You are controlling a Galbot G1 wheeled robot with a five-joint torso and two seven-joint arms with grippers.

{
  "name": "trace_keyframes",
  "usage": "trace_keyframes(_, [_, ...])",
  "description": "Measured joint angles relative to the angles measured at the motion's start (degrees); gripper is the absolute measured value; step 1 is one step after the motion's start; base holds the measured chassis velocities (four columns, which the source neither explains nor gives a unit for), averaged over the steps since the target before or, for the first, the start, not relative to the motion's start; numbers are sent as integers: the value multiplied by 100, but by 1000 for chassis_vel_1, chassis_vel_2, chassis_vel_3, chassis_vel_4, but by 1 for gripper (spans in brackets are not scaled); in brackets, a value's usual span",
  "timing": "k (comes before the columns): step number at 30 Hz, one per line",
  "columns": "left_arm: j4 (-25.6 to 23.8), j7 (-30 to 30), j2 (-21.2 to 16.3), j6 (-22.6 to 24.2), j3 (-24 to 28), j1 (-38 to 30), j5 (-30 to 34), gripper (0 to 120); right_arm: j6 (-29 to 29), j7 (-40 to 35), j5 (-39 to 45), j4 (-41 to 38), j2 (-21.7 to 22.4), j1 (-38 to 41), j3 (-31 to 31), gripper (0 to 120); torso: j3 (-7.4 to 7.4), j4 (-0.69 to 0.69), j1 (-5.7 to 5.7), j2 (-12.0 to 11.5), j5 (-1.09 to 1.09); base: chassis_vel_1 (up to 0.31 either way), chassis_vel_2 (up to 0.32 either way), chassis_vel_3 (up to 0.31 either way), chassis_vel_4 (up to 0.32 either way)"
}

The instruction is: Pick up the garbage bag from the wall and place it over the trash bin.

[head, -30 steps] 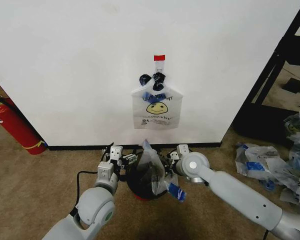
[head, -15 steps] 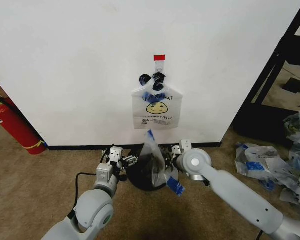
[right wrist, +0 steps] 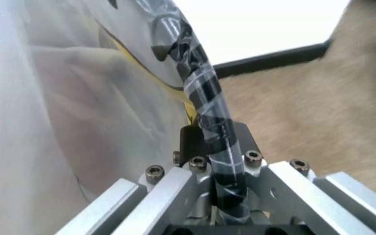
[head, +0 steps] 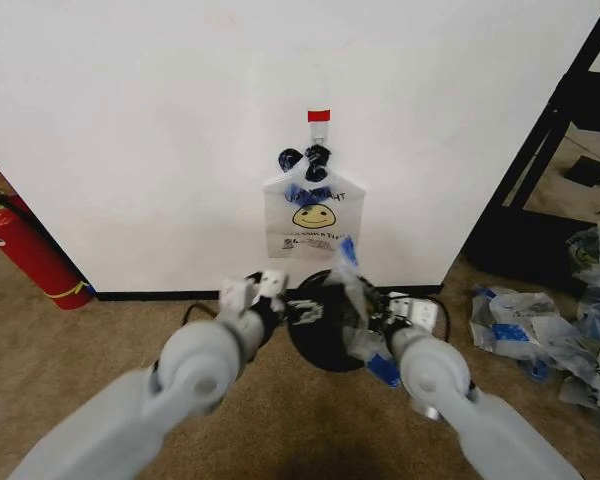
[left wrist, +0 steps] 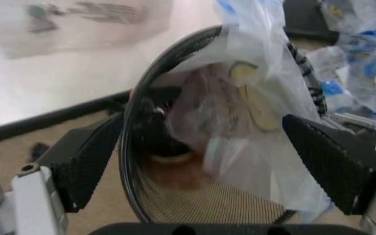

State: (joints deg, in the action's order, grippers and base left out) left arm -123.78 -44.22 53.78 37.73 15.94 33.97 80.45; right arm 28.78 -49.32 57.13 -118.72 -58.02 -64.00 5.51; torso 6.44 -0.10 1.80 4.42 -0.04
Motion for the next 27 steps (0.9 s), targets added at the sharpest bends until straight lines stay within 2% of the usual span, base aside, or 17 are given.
trace_keyframes(3, [245, -162, 177, -16, 237, -320, 373, 92, -118, 225, -405, -15, -45, -307, 161, 0, 0, -3, 0, 0, 0, 0, 0, 0, 0])
trace_keyframes(8, [599, -354, 665, -109, 509, -603, 1021, 79, -270, 578, -1062, 22, -294, -663, 342, 0, 0, 3, 0, 0, -1, 0, 0, 0, 0])
trace_keyframes(13, [659, -457, 938, -139, 508, -603, 1274, 65, -305, 602, -1178, 94, -368, -673, 386, 0, 0, 1, 0, 0, 0, 0, 0, 0, 0])
trace_keyframes(18, [660, -464, 1010, -189, 425, -523, 1349, 52, -304, 629, -1204, 103, -368, -663, 401, 0, 0, 2, 0, 0, 0, 0, 0, 0, 0])
trace_keyframes(27, [832, -485, 1304, -188, 473, -485, 1311, 52, -277, 648, -1254, 130, -461, -600, 356, 0, 0, 1, 0, 0, 0, 0, 0, 0, 0])
